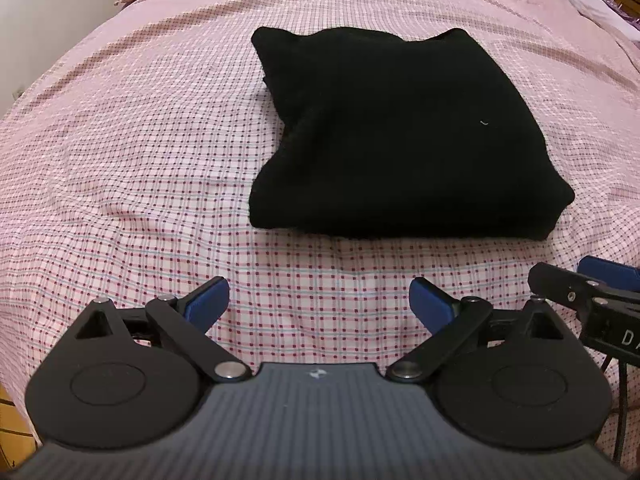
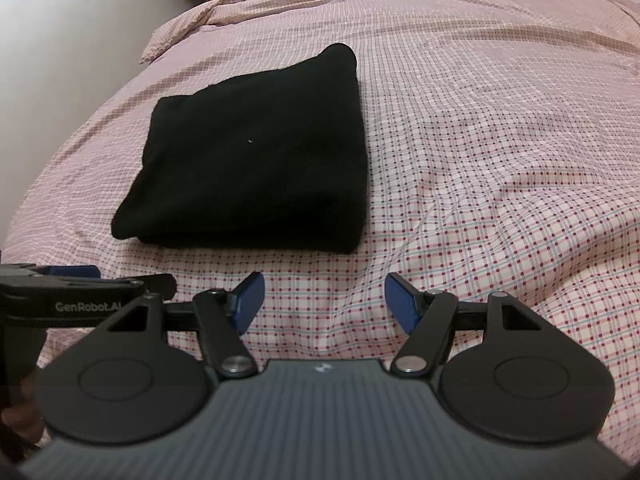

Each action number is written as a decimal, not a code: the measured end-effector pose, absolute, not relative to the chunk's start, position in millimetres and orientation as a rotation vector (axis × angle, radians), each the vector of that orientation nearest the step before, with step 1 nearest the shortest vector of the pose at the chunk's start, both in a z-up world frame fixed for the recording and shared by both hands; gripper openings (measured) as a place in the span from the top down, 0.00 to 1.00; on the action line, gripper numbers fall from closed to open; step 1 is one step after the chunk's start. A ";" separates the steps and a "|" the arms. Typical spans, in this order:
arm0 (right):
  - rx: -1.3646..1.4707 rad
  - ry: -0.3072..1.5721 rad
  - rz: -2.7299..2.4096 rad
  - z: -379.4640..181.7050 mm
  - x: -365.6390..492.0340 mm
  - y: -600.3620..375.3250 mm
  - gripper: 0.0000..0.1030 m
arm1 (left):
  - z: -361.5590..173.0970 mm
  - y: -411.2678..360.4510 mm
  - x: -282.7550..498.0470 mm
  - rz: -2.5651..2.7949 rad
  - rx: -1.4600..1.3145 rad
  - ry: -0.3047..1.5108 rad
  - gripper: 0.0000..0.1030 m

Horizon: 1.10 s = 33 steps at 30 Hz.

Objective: Fold small clothes

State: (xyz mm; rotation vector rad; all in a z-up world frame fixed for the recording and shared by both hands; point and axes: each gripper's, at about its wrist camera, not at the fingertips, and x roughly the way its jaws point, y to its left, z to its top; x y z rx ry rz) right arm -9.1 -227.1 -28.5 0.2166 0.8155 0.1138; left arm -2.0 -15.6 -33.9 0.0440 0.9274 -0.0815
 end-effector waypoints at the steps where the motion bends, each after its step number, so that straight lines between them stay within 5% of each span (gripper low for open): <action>1: 0.216 0.815 0.114 -28.6 -9.2 -227.0 0.34 | -34.0 -15.3 -1.9 -0.080 0.045 0.927 0.04; 33: 0.207 0.805 0.112 -26.3 -9.2 -224.5 0.34 | -33.7 -17.6 -2.2 -0.074 0.049 0.927 0.04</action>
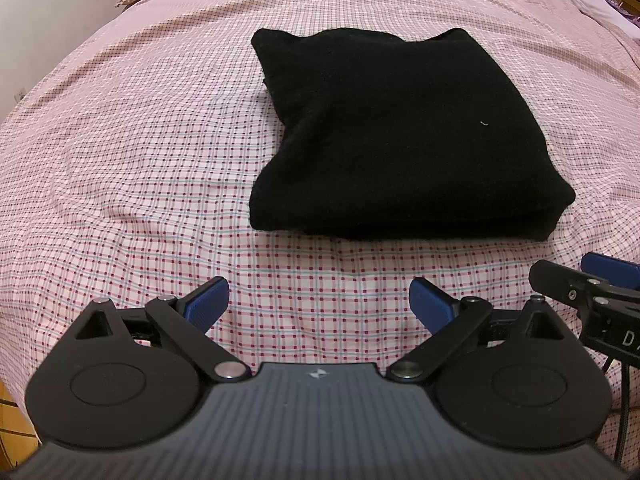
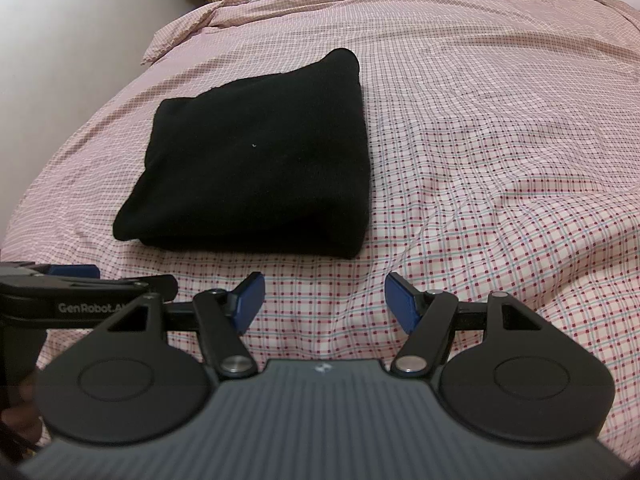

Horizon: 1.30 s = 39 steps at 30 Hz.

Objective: Fold small clothes

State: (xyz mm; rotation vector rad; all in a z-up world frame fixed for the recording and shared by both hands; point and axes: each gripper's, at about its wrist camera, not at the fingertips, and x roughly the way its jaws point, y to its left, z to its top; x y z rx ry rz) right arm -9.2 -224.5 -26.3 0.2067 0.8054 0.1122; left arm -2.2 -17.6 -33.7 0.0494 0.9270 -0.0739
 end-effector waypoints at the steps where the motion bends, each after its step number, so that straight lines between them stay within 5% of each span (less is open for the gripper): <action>1: 0.207 0.805 0.112 -26.3 -9.3 -224.4 0.34 | -33.8 -17.6 -2.3 -0.073 0.050 0.927 0.04; 39: 0.206 0.798 0.119 -25.6 -10.9 -222.3 0.34 | -32.7 -17.5 -3.1 -0.076 0.044 0.933 0.04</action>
